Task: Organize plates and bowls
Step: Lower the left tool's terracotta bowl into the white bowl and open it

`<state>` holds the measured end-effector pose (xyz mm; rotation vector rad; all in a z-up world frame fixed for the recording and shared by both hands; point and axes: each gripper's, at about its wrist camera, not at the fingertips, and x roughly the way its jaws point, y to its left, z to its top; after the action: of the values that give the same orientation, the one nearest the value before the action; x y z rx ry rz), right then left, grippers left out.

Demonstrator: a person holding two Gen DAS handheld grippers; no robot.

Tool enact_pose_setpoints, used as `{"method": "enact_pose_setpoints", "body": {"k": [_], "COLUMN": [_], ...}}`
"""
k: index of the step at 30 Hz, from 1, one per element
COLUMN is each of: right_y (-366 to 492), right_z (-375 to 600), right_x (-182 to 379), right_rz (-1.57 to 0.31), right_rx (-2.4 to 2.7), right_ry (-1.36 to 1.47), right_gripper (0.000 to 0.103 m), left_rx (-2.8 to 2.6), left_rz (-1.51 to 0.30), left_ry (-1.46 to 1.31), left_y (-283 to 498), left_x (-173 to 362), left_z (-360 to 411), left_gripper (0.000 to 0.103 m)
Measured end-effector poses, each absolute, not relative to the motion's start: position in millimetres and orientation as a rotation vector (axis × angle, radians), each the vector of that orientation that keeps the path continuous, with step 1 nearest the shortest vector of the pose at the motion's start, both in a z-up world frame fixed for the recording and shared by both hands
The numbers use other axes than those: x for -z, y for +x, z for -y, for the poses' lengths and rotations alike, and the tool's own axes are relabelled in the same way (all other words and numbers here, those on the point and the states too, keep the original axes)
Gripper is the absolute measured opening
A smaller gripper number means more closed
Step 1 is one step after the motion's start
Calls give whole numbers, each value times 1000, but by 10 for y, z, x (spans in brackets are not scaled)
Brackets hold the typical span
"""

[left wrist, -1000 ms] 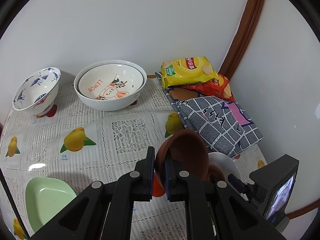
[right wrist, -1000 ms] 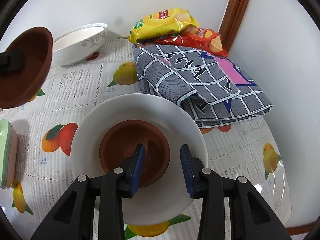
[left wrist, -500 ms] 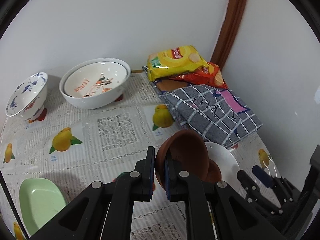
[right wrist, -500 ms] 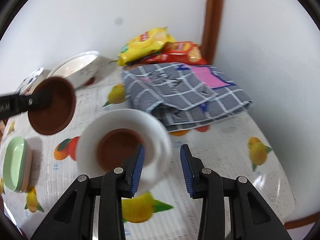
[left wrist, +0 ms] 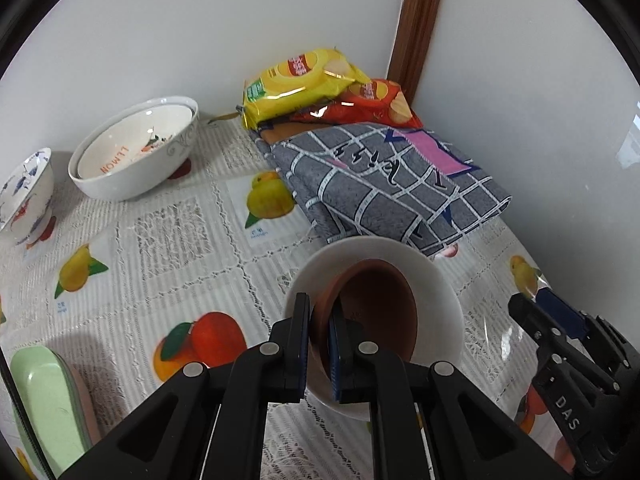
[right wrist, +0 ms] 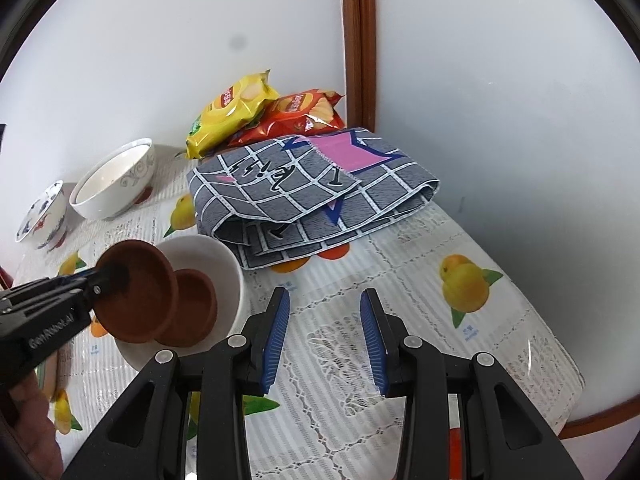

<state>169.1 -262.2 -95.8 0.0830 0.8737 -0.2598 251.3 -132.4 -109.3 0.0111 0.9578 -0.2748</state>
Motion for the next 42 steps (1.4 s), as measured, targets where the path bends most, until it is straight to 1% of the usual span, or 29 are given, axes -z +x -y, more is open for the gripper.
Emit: {"method": "enact_pose_setpoints", "body": {"k": [12,32,36,42], "right_y": [1642,1673,1677,1704], "right_z": [2621,2500,2494,2532], "right_x": [930,992,1006,1042], "right_rz": [-860,-887,-890,-899], "right_rx": [257,242,240,239], "right_ry": [87,63,58,87], "right_gripper": [37,37,37,37], "left_rx": [278,323,337,319], "left_rz": [-994,-1050,-1050,-1011], "left_ry": [-36,-115,-111,-74], "left_y": [2587,2660,2649,2602], "left_x": [1238,1304,1288,1158], "left_z": [1345,1310,1325,1317], "left_gripper": [9,10,13,13]}}
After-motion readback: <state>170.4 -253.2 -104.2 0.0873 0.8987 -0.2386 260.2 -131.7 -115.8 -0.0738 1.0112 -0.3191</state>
